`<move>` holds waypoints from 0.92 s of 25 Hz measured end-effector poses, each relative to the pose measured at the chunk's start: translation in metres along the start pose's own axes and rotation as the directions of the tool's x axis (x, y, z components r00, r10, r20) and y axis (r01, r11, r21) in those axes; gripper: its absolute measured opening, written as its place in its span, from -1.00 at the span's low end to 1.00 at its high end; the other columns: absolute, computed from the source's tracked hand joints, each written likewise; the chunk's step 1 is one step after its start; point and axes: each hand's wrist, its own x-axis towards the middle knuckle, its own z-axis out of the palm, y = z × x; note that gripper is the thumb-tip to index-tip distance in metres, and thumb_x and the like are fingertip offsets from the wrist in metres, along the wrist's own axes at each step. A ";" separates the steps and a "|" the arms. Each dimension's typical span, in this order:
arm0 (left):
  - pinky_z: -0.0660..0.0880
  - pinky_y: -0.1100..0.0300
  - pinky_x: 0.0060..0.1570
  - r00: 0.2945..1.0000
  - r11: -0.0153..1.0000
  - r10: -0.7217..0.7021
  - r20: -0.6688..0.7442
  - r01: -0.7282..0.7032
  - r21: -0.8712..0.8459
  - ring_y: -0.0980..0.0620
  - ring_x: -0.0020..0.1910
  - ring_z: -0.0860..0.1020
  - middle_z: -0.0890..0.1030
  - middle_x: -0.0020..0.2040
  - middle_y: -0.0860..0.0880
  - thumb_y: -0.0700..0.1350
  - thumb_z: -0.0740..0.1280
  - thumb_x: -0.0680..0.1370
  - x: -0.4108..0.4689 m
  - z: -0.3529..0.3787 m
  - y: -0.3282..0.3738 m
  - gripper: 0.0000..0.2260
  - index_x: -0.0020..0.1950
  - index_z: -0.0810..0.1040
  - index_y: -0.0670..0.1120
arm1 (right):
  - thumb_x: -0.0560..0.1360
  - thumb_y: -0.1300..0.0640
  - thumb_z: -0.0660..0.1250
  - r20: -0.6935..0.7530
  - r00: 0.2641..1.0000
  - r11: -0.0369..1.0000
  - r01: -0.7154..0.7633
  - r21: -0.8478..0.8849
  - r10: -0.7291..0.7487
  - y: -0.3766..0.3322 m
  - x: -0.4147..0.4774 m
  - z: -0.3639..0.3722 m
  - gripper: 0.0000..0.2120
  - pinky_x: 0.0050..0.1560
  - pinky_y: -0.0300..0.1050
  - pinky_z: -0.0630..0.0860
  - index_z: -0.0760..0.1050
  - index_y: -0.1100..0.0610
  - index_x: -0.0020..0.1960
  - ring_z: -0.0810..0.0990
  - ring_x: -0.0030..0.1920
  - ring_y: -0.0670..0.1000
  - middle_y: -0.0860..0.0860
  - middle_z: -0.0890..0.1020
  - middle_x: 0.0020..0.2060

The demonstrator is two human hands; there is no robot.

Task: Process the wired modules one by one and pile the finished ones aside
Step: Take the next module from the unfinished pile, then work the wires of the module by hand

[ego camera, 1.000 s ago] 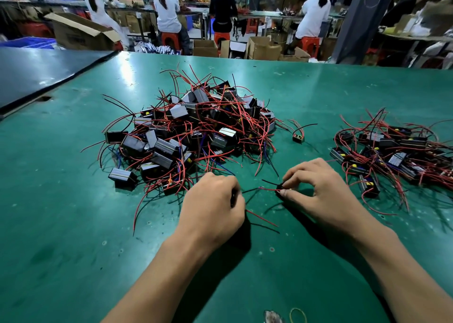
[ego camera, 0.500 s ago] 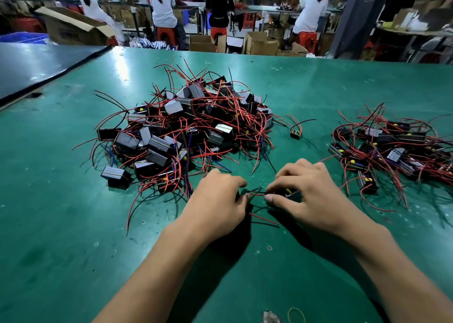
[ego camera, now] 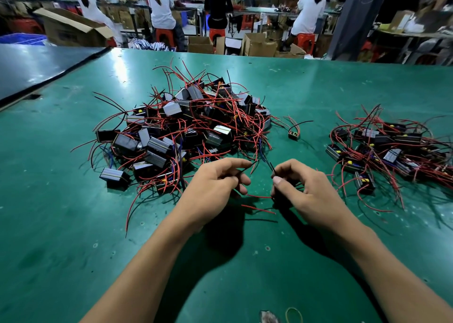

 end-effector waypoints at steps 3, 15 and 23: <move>0.50 0.25 -0.21 1.000 0.999 0.008 -0.030 -0.009 -0.038 0.12 -0.29 0.56 0.62 -0.28 0.06 -0.35 0.21 0.59 -0.003 0.001 0.002 -0.69 0.03 0.64 0.00 | 0.61 0.14 0.34 0.005 1.000 0.998 0.006 0.055 -0.006 -0.003 -0.001 0.001 -0.89 -0.18 -0.14 0.55 0.53 0.02 -0.09 0.63 -0.31 -0.10 -0.02 0.69 -0.31; 0.43 0.27 -0.30 1.000 0.997 -0.005 -0.025 0.003 -0.077 0.14 -0.35 0.52 0.57 -0.36 0.06 -0.19 0.33 0.60 -0.005 0.007 0.001 -0.86 -0.03 0.68 -0.03 | 0.61 0.19 0.34 0.114 0.993 0.956 -0.043 0.290 0.010 -0.012 -0.004 0.006 -0.90 -0.21 -0.04 0.58 0.55 0.01 0.05 0.58 -0.26 0.01 0.05 0.72 -0.18; 0.42 0.26 -0.28 1.000 0.992 0.001 -0.016 -0.003 -0.125 0.12 -0.33 0.51 0.64 -0.28 0.01 -0.19 0.36 0.56 -0.005 0.009 -0.002 -0.85 -0.05 0.71 0.02 | 0.61 0.19 0.33 0.154 0.987 0.945 -0.091 0.314 0.044 -0.014 -0.005 0.010 -0.93 -0.24 -0.25 0.50 0.52 0.05 0.06 0.55 -0.31 -0.09 0.06 0.73 -0.17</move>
